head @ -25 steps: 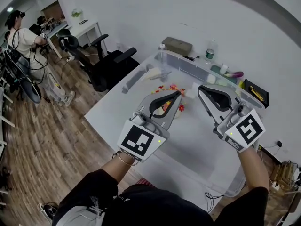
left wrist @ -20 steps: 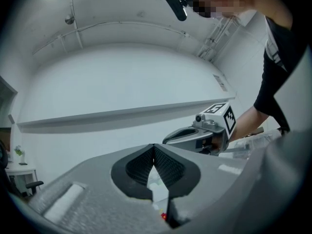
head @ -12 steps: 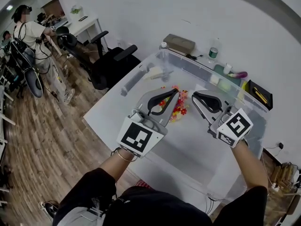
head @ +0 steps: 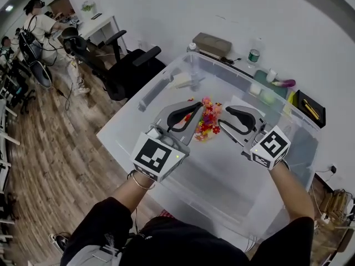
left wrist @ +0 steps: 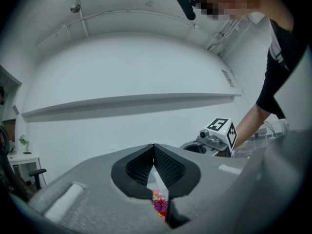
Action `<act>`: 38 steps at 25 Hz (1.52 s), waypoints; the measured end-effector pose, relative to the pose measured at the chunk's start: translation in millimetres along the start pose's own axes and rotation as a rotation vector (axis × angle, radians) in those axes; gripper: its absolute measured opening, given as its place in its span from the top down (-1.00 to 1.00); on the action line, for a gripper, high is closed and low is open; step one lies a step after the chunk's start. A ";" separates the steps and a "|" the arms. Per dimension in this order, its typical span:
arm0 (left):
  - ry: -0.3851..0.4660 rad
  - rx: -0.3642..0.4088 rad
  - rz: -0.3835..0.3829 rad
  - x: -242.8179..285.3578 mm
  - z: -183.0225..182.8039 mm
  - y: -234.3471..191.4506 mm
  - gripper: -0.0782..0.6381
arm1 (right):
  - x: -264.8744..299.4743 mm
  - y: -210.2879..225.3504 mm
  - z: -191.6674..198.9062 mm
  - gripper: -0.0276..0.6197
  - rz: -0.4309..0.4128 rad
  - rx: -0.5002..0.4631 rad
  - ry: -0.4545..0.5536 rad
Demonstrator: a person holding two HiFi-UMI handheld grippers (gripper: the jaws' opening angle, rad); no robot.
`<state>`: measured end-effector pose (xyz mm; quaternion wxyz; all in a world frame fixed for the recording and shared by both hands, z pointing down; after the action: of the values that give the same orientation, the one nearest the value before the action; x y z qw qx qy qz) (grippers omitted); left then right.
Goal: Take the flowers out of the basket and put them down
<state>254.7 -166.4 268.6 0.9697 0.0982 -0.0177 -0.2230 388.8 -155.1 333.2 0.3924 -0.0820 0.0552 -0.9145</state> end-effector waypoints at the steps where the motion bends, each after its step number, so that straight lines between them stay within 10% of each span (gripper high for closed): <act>1: -0.008 -0.002 -0.002 0.4 1.6 -0.4 0.76 | 0.7 1.5 4.3 0.35 -0.007 0.009 0.002; 16: -0.033 -0.025 -0.026 0.9 8.0 -2.4 0.76 | 18.3 14.9 96.0 -0.10 -0.031 0.055 -0.183; 38: -0.032 -0.087 -0.005 2.5 8.9 -1.1 0.76 | 47.7 15.4 175.0 -0.23 -0.106 0.108 -0.279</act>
<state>255.8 -170.1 277.1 0.9721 0.0525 -0.0231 -0.2275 401.1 -206.7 507.3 0.3515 -0.1895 -0.0536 -0.9153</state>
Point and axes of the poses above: the fingertips, and each gripper's own axes: x forward along the fingers, y to its right, z out of its underside, the point moved 5 cm from there along -x, backward along the fingers, and after that the axes turned 4 degrees about z, right-handed, at the moved point
